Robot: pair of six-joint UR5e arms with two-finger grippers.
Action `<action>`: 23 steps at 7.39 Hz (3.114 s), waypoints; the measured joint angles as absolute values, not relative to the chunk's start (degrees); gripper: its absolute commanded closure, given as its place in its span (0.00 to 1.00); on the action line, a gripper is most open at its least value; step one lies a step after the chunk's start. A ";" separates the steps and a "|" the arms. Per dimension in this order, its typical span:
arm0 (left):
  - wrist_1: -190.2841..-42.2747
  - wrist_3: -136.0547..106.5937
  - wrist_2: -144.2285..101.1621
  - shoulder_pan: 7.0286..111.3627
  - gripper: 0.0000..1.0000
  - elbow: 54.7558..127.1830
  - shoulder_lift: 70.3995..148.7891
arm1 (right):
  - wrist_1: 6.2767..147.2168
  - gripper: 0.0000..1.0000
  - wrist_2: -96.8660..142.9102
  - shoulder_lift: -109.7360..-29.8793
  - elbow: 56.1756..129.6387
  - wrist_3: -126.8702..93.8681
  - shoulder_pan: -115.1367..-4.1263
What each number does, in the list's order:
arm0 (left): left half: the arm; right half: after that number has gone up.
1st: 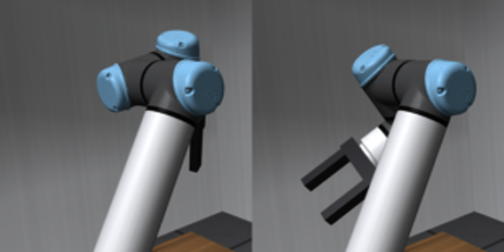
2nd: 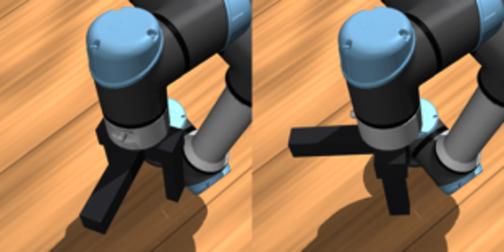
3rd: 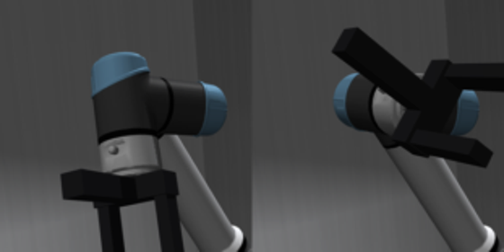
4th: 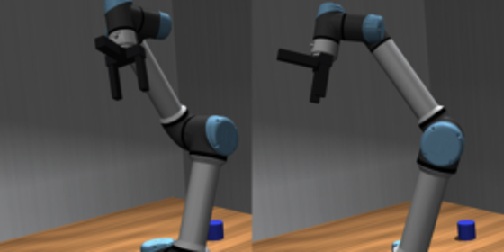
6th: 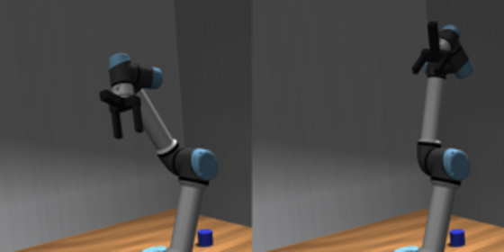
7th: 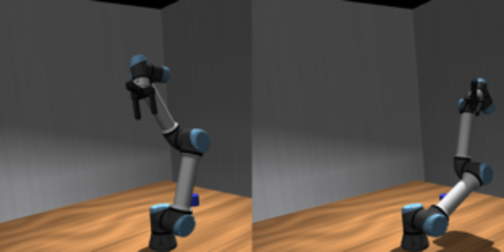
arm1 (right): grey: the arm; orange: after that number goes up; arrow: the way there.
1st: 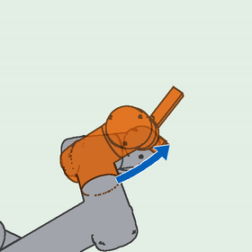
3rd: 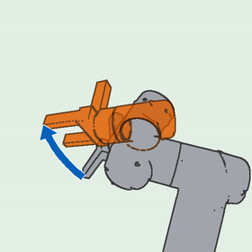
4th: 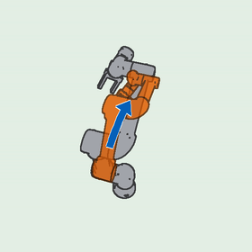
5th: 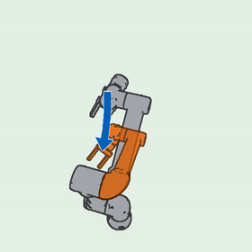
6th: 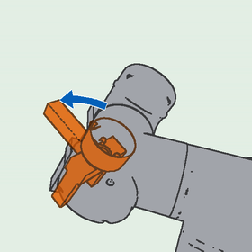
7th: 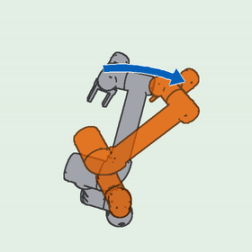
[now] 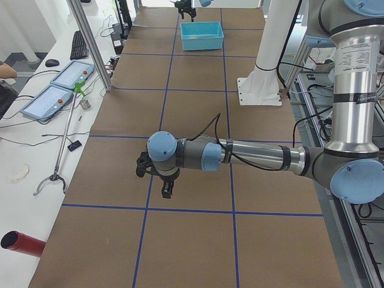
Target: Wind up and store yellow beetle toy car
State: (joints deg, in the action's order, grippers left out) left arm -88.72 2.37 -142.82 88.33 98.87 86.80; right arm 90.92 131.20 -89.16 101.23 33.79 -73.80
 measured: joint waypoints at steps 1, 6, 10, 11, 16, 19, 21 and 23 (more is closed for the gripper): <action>-88.70 2.37 -142.82 88.33 0.00 98.87 86.82 | 93.37 0.00 131.96 -89.27 99.67 33.59 -79.47; -88.68 2.35 -142.82 88.33 0.00 98.80 86.78 | 97.16 0.00 132.46 -92.52 93.91 20.66 -95.66; -88.68 2.23 -142.82 88.33 0.00 98.79 86.79 | 96.71 0.00 133.53 -92.77 93.76 3.20 -96.06; -88.68 2.19 -142.82 88.33 0.00 98.79 86.86 | 96.64 0.00 133.44 -92.84 93.87 2.78 -96.06; -88.68 2.01 -142.82 88.33 0.00 98.76 86.82 | 96.59 0.00 133.36 -93.16 95.00 2.88 -96.06; -88.66 2.00 -142.80 88.33 0.00 98.73 86.73 | 96.59 0.00 133.28 -93.07 94.92 2.82 -96.06; -88.61 1.98 -142.75 88.33 0.00 98.71 86.68 | 96.59 0.00 133.25 -93.17 94.87 2.81 -96.06; -88.60 2.00 -142.74 88.33 0.00 98.70 86.66 | 96.59 0.00 133.24 -93.15 94.91 2.77 -96.06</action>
